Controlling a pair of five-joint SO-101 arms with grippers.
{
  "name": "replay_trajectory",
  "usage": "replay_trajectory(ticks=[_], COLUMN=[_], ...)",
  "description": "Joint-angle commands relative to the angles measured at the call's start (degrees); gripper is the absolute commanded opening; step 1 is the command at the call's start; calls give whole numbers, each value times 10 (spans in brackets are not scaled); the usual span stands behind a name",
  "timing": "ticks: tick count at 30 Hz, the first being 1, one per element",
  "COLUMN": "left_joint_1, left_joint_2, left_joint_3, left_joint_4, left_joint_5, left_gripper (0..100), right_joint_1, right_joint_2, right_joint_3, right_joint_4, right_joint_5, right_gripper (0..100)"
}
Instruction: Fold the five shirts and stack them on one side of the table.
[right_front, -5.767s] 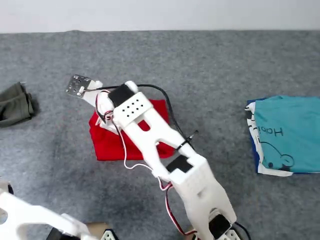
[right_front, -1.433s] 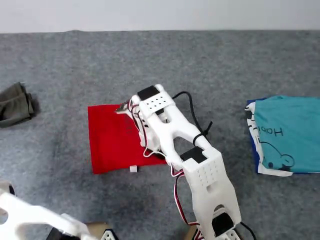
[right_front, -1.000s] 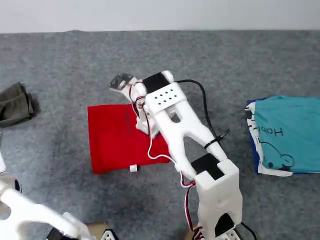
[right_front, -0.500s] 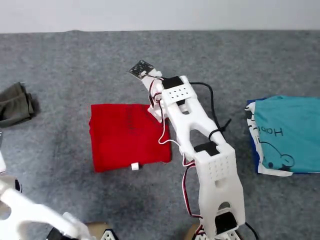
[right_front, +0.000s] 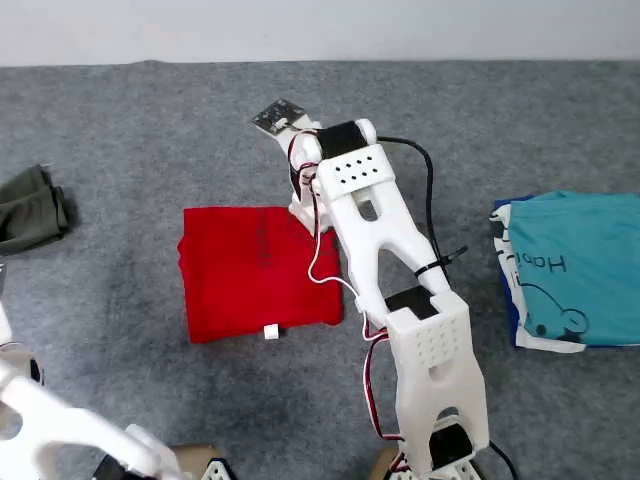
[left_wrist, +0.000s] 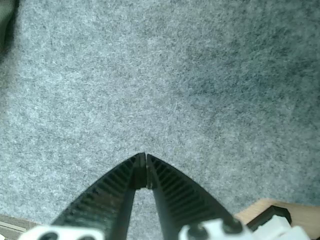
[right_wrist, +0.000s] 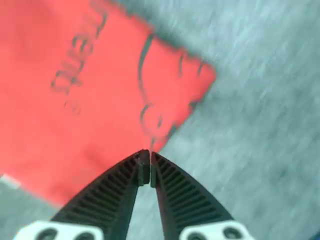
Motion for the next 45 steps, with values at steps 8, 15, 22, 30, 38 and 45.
replay_trajectory(ticks=[8,15,22,30,38,45], left_joint_1=[3,2,-2,2,3,3], left_joint_2=[-15,-15,-15,-15,-15,-15], left_joint_3=[-5,-5,-5,-5,-5,-5], left_joint_4=[3,3,4,2,2,2], left_joint_5=[0,0,-1,-1,-1,-1], left_gripper=[6,6,6,6,6,6], right_joint_1=[-53,-109,-113,-115,-116,-80], right_joint_2=[-73,-44,18,111,130,79], right_joint_3=[98,98,98,89,84,84], right_joint_4=[31,-6,-33,-54,-46,29], right_joint_5=[-198,-249,-258,-258,-182,-153], right_gripper=[300,355,355,332,2,10])
